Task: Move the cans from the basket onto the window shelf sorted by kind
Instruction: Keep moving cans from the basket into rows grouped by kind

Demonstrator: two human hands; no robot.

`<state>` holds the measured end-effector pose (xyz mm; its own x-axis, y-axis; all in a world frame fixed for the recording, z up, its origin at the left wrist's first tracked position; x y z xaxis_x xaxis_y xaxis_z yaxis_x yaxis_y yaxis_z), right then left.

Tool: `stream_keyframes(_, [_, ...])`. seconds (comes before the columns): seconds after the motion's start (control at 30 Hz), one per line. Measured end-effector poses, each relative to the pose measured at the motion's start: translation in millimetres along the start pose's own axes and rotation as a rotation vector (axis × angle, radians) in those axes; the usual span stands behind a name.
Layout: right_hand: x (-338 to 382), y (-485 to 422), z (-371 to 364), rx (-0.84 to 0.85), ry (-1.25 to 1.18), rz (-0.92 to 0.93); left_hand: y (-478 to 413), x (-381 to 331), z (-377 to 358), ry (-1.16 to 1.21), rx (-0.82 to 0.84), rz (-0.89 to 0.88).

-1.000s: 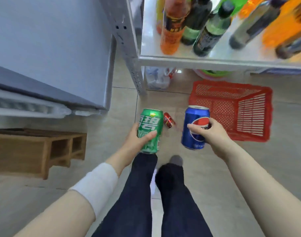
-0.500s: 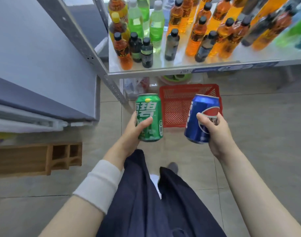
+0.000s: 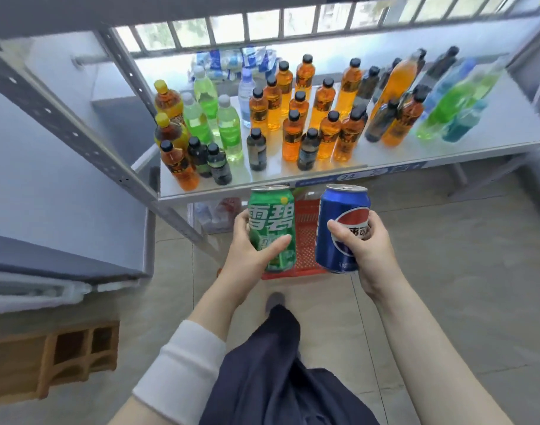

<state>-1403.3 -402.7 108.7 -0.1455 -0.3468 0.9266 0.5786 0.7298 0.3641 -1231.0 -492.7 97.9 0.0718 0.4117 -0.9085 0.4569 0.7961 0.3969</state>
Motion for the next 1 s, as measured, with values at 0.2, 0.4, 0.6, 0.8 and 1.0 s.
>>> stream_keyframes(0.2, [64.5, -41.4, 8.6, -0.021, -0.007, 0.105, -39.1, -75.0, -26.8, -0.057, 0.021, -0.154])
stream_keyframes(0.4, [140.6, -79.0, 15.3, 0.022, -0.004, 0.245, -65.7, -150.2, -48.3, -0.043, 0.009, -0.276])
stream_keyframes(0.6, [226.4, -119.5, 24.5, 0.131, 0.054, 0.408, -89.7, -227.6, -62.3, 0.006, -0.094, -0.428])
stream_keyframes(0.8, [292.0, -167.8, 23.8, 0.205, 0.086, 0.497, -114.0, -285.6, -76.6, 0.007, -0.201, -0.569])
stream_keyframes(1.0, [342.0, -194.9, 0.4, 0.305, 0.152, 0.616, -134.9, -322.0, -59.0, -0.031, -0.341, -0.648])
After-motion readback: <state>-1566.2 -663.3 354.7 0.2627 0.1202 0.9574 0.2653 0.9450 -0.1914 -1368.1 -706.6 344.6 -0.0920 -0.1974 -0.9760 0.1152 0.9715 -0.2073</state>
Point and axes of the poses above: each hand's wrist, its own y-axis away from the middle knuckle, its own z-axis out of the back of the hand, x = y × z, the point moved 7 cm from there along -y, towards the middle knuckle, and after that the axes turned 10 degrees about y, right-handed, at the moved point
